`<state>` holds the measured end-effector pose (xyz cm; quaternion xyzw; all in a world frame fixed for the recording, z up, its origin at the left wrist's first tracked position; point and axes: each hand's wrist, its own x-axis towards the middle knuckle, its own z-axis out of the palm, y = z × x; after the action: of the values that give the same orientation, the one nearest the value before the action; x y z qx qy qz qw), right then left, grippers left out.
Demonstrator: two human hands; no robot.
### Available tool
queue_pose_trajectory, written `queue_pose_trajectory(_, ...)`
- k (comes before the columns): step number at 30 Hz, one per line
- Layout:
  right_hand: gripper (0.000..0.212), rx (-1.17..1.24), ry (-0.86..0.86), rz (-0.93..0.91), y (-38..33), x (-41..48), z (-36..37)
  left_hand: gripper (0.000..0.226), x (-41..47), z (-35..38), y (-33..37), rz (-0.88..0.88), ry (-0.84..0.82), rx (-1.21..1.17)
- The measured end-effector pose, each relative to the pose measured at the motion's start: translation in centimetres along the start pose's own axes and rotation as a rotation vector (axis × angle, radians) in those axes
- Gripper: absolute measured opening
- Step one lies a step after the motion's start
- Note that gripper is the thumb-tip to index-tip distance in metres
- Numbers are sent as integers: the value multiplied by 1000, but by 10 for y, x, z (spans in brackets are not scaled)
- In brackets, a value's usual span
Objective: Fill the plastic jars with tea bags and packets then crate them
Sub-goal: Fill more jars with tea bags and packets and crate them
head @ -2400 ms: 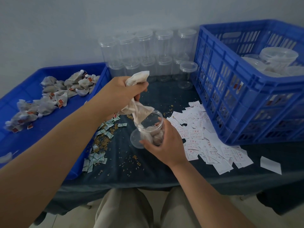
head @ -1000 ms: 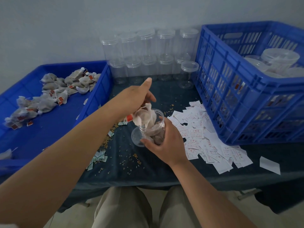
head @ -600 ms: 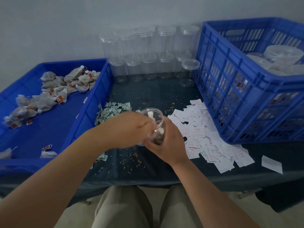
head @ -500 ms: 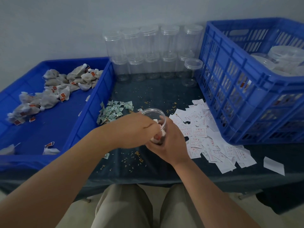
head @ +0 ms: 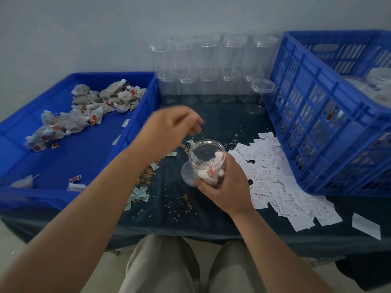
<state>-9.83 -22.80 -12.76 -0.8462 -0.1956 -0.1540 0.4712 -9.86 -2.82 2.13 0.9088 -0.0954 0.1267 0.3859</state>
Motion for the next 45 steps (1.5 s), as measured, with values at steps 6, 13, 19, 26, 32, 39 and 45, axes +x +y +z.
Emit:
queue_pose_trajectory(6,86,10,1,23,4,0,0,48,21,-1,-83,-476,-408,784)
queue_pose_trajectory(13,85,16,20,35,2,-1,-1,21,12,38,-119,-422,-197,796)
queue_pose_trajectory(19,85,19,12,22,-1,-2,-3,20,3,32,-95,-335,82,367)
queue_pose_trajectory(26,90,19,46,22,-5,-2,-4,9,-21,20,-4,59,-72,77)
queue_pose_trajectory(32,98,5,96,6,-3,-7,-5,11,0,41,-13,-72,216,-92)
queue_pose_trajectory(39,91,39,447,59,8,-8,-8,10,31,102,-45,-188,-317,242)
queue_pose_trajectory(45,95,49,549,154,11,0,-8,16,46,138,-47,-70,-440,370)
